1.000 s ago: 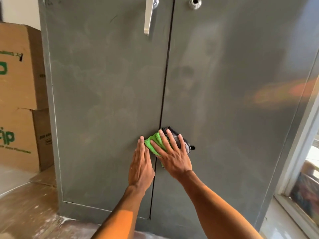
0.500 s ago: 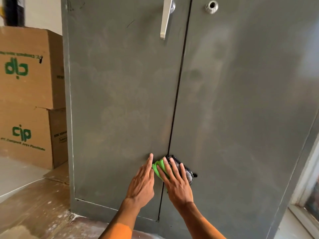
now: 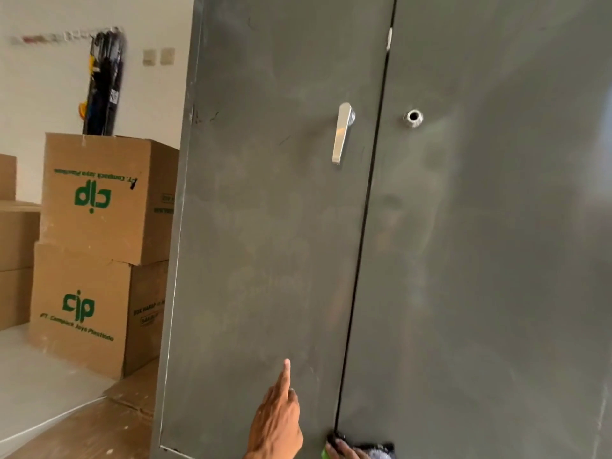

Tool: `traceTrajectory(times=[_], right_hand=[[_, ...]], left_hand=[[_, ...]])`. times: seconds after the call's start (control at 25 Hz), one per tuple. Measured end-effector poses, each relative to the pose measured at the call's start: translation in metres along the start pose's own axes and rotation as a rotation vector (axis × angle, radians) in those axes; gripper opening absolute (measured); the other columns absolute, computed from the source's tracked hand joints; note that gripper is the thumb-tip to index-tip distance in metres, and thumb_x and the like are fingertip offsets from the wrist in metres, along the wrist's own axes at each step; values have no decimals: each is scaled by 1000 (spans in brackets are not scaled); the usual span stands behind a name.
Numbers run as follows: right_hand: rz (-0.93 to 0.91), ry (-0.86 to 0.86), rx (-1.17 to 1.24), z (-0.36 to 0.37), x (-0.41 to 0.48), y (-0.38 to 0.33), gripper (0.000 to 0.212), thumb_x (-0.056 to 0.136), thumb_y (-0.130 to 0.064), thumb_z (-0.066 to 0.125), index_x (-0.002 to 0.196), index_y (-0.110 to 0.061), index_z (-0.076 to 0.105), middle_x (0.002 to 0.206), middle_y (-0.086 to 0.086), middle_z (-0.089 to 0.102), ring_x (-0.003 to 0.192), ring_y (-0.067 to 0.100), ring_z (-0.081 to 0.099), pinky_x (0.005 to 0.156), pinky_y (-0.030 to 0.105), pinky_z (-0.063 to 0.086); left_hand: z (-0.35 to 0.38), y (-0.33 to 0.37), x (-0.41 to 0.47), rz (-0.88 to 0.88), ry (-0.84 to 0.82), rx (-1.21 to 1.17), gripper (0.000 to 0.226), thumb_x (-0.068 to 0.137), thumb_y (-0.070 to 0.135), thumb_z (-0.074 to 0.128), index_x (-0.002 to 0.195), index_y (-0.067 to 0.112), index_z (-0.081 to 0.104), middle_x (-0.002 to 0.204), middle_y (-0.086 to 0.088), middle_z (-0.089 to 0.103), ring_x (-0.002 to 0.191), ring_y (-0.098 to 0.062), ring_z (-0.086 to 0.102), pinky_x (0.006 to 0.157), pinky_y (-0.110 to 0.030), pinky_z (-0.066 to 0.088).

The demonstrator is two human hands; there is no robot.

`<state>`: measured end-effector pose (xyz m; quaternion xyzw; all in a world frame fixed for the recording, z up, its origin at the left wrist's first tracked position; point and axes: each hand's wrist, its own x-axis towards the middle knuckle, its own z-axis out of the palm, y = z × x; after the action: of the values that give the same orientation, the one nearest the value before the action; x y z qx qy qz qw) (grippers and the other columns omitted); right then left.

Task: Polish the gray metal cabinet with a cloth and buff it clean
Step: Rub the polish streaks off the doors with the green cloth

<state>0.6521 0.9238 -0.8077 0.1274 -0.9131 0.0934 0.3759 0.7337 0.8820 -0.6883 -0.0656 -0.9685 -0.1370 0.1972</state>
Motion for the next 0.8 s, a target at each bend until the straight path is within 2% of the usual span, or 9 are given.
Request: traceTrajectory(times=[0.04,0.12,0.16,0.2,0.24,0.28,0.36,0.52,0.8], right_hand=[[96,-37,333,-8,14,-40,50,100,-31,35,137,-7,58,134,18,58,115,28,65,108,43,40],[99,205,475,-44,29,-46,32,90,-28,45,106,-15,69,89,10,68,77,21,71,84,35,56],[7,125,467,-70,9,-3,31,80,-32,57,111,-33,63,90,-3,66,76,12,69,83,26,56],[-92,222,448,-79,-15,38,20,101,-50,47,118,-44,55,102,-16,62,88,3,66,94,16,48],[-196,188,334,-90,-38,70,55,82,-68,16,121,-49,50,115,-26,56,107,-2,60,101,9,39],[-289,211,74,-81,-55,107,30,104,-56,38,129,-46,50,137,-25,47,127,0,51,105,8,37],[-504,-89,-132,-85,-57,153,38,107,-27,39,138,-36,57,162,-11,31,139,9,45,95,14,49],[-496,-315,-5,-95,-50,146,88,62,-14,87,143,-25,56,158,0,43,138,19,51,94,24,54],[-357,-308,74,-141,-28,125,89,60,10,82,143,-13,57,158,9,42,141,31,47,104,34,43]], left_hand=[[-1,0,0,-12,-6,-7,50,94,9,36,144,10,46,169,-1,-26,138,-21,43,111,-31,36],[-1,-3,0,-33,-13,-24,47,96,11,37,142,11,48,170,-2,-21,139,-21,44,112,-30,36],[0,-6,1,-47,-30,-26,45,97,11,37,140,12,50,171,-3,-18,140,-21,44,112,-29,36],[-1,-6,0,-69,-50,-30,42,98,12,38,138,13,52,172,-4,-14,140,-21,44,112,-29,36],[-2,-7,-2,-88,-65,-32,39,98,12,39,134,14,54,172,-5,-12,140,-21,45,112,-29,37],[-5,-6,-4,-107,-77,-21,36,98,12,41,131,15,55,172,-6,-9,140,-21,45,112,-29,37],[-12,-4,-5,-129,-56,32,32,98,13,46,128,15,57,172,-8,-2,137,-22,49,109,-30,40],[-23,2,-9,-205,-116,58,29,98,18,49,125,14,61,172,-6,12,128,-24,59,98,-32,47],[-31,23,-11,-175,-164,-6,28,98,18,50,121,8,63,171,-9,14,127,-29,59,95,-34,48]])
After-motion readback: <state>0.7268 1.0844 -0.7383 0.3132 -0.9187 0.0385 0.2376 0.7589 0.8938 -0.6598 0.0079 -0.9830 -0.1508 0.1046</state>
